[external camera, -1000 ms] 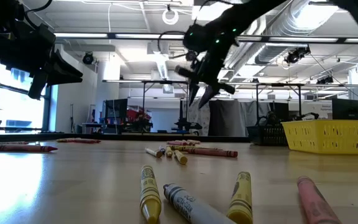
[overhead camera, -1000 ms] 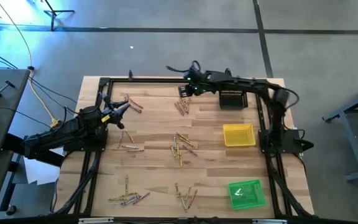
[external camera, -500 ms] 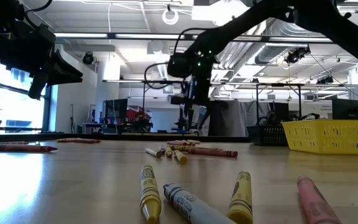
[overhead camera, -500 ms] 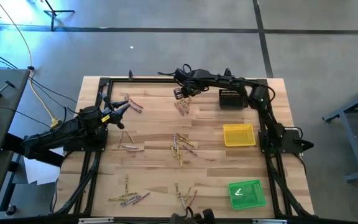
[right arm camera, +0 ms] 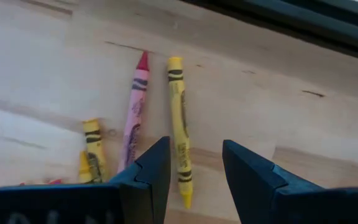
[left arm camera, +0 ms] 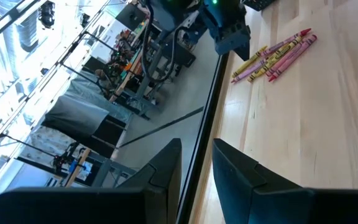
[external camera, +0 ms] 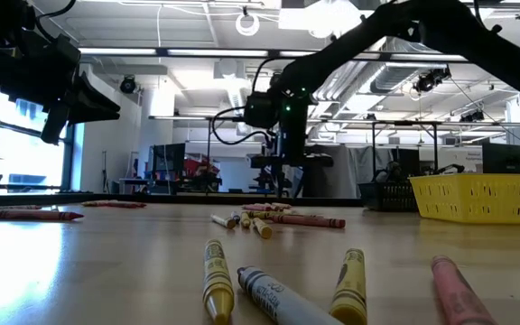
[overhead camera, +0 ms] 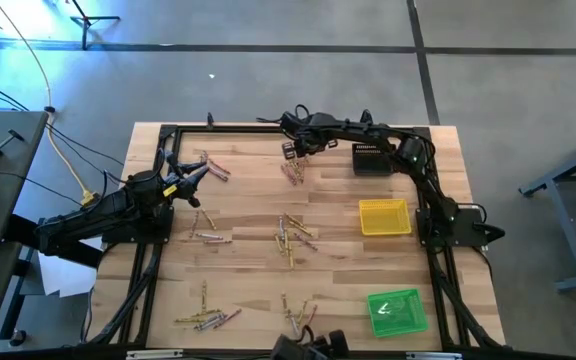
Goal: Sort crayons
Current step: Put the yellow crayon into the black bin
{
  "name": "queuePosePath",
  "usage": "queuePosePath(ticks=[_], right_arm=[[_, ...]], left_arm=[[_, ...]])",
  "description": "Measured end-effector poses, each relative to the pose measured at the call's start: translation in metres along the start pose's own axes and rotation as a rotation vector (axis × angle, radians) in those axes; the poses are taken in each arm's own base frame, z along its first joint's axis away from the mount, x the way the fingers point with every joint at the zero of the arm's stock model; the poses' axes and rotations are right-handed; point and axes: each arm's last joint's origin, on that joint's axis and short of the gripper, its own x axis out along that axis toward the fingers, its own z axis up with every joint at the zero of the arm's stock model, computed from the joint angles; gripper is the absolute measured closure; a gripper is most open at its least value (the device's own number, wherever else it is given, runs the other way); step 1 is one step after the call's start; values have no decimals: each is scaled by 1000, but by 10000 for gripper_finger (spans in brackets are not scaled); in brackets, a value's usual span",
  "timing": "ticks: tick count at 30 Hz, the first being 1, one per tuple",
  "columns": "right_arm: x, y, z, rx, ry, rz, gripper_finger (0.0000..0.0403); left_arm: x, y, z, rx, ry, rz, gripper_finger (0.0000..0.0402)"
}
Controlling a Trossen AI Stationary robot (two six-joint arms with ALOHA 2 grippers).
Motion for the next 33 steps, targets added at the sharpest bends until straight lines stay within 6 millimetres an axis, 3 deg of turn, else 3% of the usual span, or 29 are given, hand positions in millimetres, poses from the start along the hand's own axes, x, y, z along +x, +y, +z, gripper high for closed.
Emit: queuePosePath(ticks=[20, 33], right_arm=[[7, 2, 2, -6, 27, 68, 270], [16, -14, 14, 63, 146, 161, 270]], left_arm=[[0, 0, 0, 0, 0, 0, 324], [0, 0, 0, 0, 0, 0, 324]])
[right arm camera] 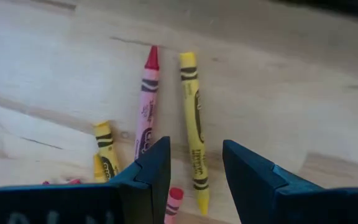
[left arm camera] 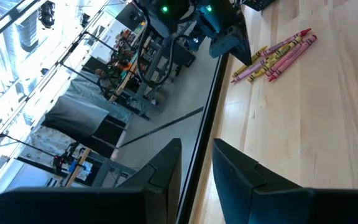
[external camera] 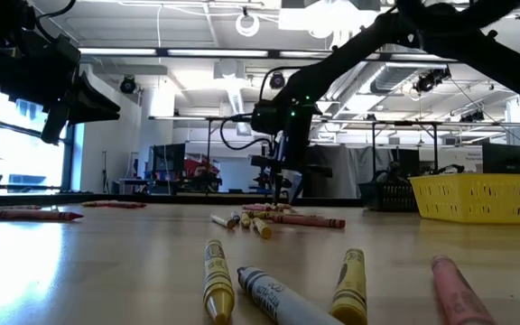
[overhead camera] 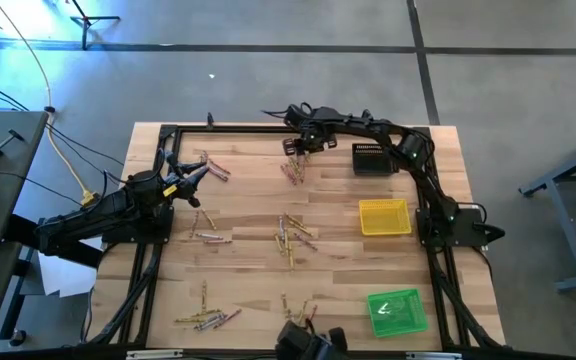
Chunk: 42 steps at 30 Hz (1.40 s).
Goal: Sort crayons
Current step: Put the yellow crayon into the black bin
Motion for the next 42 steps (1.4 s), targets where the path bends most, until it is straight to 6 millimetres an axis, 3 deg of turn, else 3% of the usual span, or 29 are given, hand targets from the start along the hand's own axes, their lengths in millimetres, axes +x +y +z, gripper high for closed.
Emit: queuePosePath(ticks=[17, 27, 34, 42], right_arm=[[1, -4, -2, 55, 49, -14, 273], [0, -13, 2, 99, 76, -20, 391], [-1, -21, 4, 57, 109, -50, 376], [-2, -33, 7, -6, 169, -64, 397]], left_arm=[[0, 0, 0, 0, 0, 0, 324], [0, 0, 0, 0, 0, 0, 324], [0, 0, 0, 0, 0, 0, 324], [0, 0, 0, 0, 0, 0, 324]])
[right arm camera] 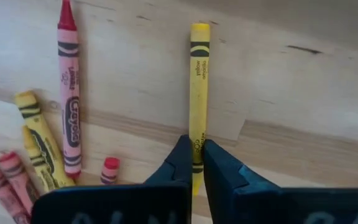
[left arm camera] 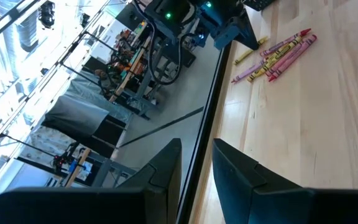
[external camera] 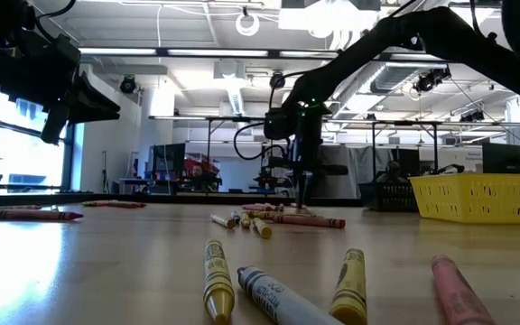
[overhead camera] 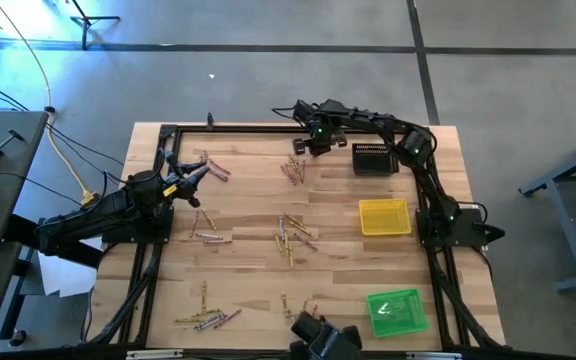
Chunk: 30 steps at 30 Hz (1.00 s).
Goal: Sort crayons
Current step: Put the yellow crayon into the black bin
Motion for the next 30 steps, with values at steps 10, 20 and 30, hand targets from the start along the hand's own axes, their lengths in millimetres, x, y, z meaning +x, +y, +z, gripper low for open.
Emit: queuePosePath(ticks=[10, 20, 30], right_arm=[[-12, -6, -10, -140, 80, -22, 392], [-95, -16, -26, -338, -47, 2, 391], [-182, -68, -71, -364, -241, -40, 391]], left_arm=[[0, 0, 0, 0, 0, 0, 324], [0, 0, 0, 0, 0, 0, 324], [0, 0, 0, 0, 0, 0, 324]])
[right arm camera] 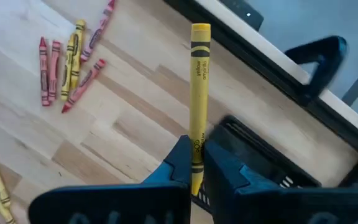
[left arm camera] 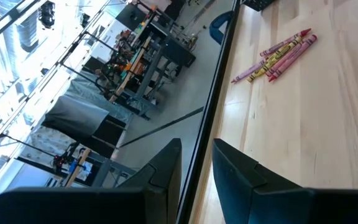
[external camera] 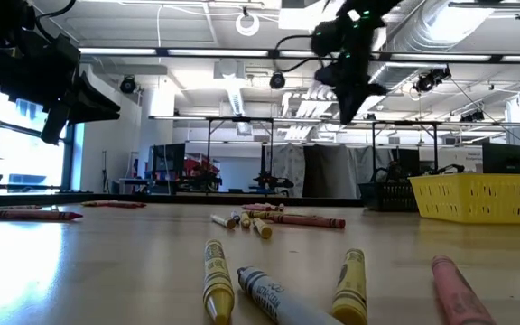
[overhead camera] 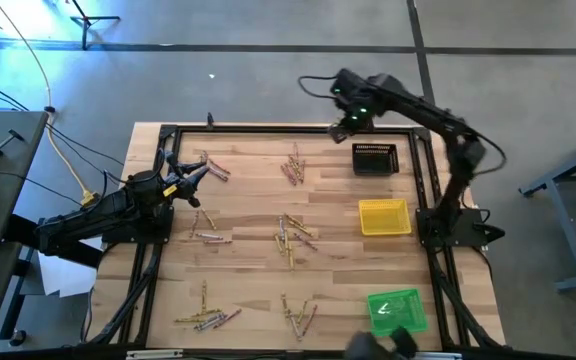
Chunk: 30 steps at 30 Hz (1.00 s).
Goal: Sort crayons
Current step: Put the yellow crayon into the black bin
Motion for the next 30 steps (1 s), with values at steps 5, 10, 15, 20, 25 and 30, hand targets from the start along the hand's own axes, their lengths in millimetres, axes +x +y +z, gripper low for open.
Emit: queuePosePath(ticks=[5, 10, 15, 20, 25, 30], right_arm=[[1, -24, -45, 102, -86, 20, 391], [27, -38, -86, 86, -80, 21, 391], [61, -46, -112, -60, -3, -4, 391], [77, -50, -121, -210, 10, -9, 391], [79, -51, -121, -398, 3, -11, 391], [79, -51, -121, -558, 0, -13, 391]], left_arm=[[0, 0, 0, 0, 0, 1, 324], [0, 0, 0, 0, 0, 0, 324], [0, 0, 0, 0, 0, 0, 324], [0, 0, 0, 0, 0, 0, 324], [0, 0, 0, 0, 0, 0, 324], [0, 0, 0, 0, 0, 0, 324]])
